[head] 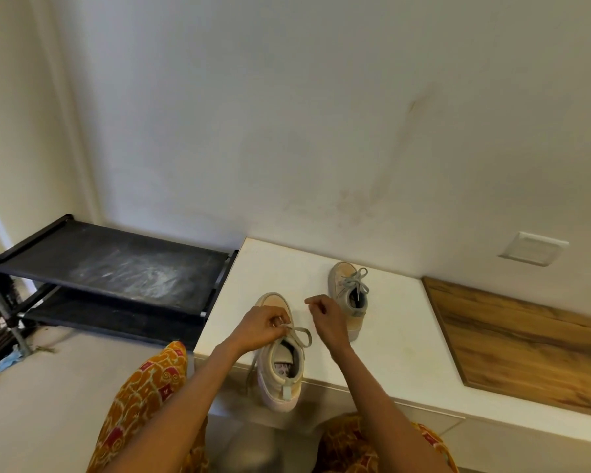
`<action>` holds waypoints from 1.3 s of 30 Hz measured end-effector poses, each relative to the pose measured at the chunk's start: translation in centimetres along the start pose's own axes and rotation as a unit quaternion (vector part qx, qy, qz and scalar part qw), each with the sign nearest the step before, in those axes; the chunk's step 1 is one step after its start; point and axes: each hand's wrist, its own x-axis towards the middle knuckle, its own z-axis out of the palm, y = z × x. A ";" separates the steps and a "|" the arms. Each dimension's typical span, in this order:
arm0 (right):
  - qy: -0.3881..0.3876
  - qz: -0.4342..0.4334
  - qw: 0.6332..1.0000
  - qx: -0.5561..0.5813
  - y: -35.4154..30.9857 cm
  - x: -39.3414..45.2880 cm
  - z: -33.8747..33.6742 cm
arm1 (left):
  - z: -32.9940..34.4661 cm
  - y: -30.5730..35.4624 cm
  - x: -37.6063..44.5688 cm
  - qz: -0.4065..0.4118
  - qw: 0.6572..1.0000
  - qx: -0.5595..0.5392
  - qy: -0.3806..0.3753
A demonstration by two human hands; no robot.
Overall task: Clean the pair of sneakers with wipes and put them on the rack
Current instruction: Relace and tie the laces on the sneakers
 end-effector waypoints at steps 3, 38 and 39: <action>-0.171 0.072 0.982 0.023 -0.8 0.1 0.2 | 0.7 0.3 -0.1 0.032 0.997 0.064 0.005; -0.051 0.166 0.961 0.215 -0.3 -0.5 0.7 | 0.8 0.7 -0.3 -0.091 0.993 -0.064 0.043; -0.051 0.169 0.958 0.227 -0.2 -0.8 0.6 | 0.9 0.8 -0.2 -0.099 0.992 -0.062 0.045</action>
